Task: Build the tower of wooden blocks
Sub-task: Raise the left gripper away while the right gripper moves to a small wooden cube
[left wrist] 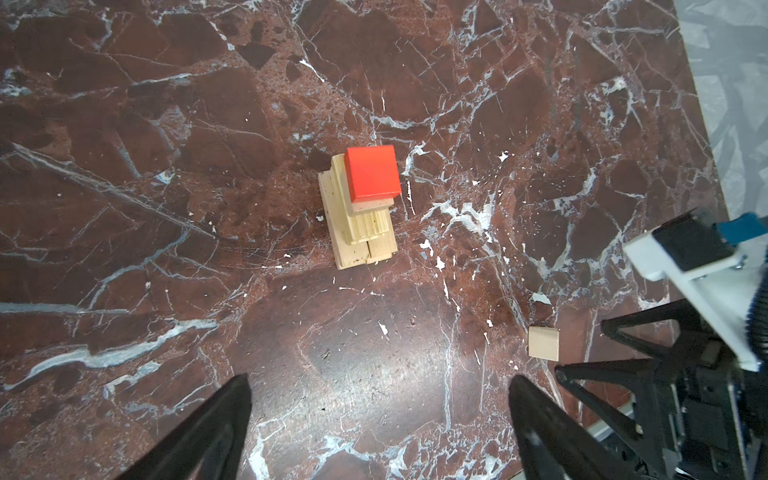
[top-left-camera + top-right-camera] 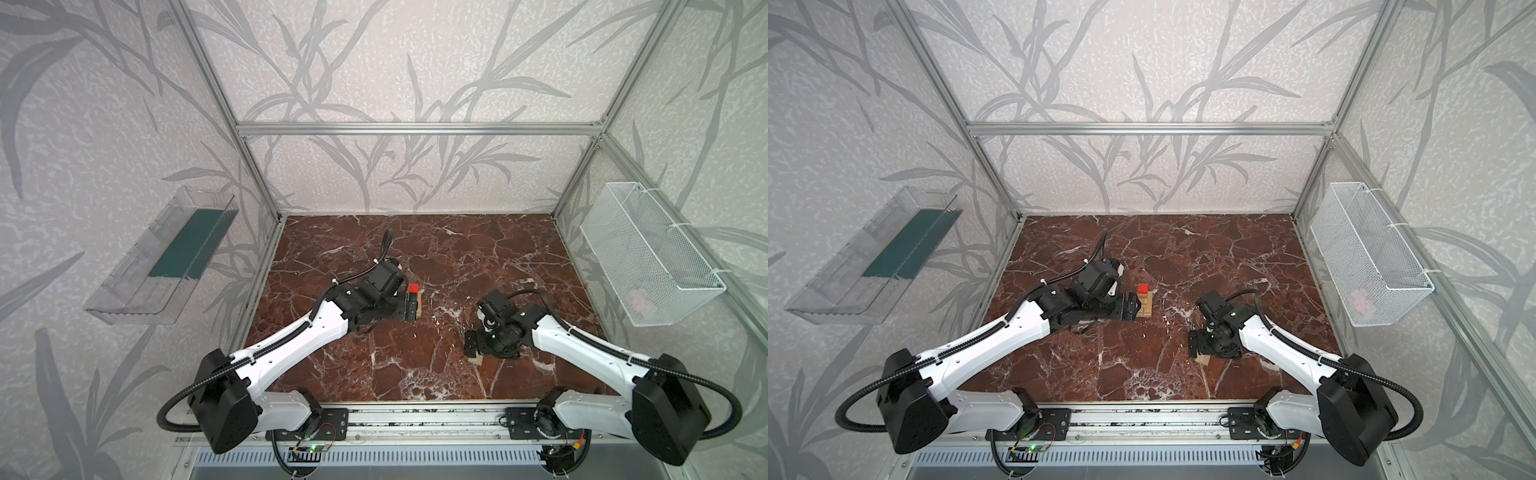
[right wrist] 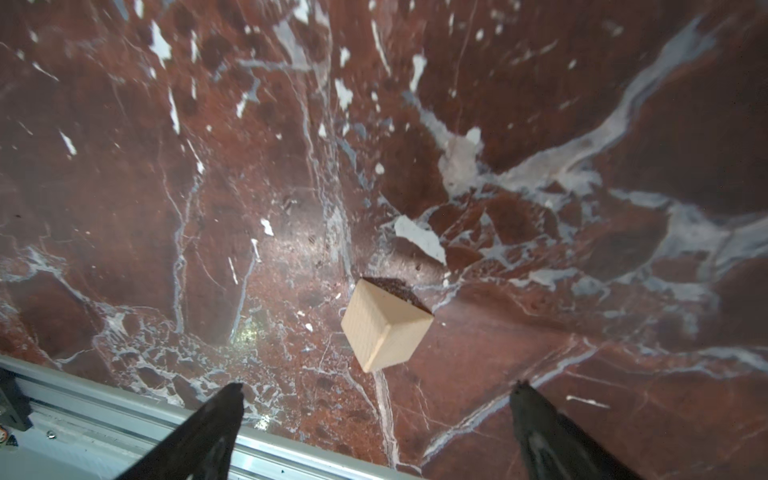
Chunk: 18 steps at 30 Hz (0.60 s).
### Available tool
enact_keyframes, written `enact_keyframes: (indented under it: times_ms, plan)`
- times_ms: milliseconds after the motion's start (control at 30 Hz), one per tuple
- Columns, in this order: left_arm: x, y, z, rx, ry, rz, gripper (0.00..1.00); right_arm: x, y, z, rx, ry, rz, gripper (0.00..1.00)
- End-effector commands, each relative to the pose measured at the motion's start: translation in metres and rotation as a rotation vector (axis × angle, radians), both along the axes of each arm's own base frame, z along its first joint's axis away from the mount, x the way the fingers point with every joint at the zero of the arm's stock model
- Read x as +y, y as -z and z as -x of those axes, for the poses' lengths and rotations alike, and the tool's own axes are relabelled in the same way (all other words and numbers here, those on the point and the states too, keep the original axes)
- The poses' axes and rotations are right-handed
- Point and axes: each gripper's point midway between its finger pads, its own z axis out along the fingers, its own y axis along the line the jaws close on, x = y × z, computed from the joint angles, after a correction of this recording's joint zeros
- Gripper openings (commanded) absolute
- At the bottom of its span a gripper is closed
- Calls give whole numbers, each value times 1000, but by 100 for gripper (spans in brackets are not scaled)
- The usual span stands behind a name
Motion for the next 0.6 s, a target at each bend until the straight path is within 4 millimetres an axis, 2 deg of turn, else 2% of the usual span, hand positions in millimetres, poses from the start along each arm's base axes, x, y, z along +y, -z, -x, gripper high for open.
enact_keyframes:
  times_ms: [0,300,467,567]
  plan:
    - [0,-12,-3,-71,14,33,95,4,1,-5,-41,21,-21,96]
    - [13,-11,0,-102,-38,46,99,34,-5,-22,-99,-172,-106,95]
    - [21,-10,2,-106,-75,45,100,47,3,-21,-74,-243,-144,94]
    - [25,-8,3,-99,-94,33,99,45,10,-16,-50,-260,-119,92]
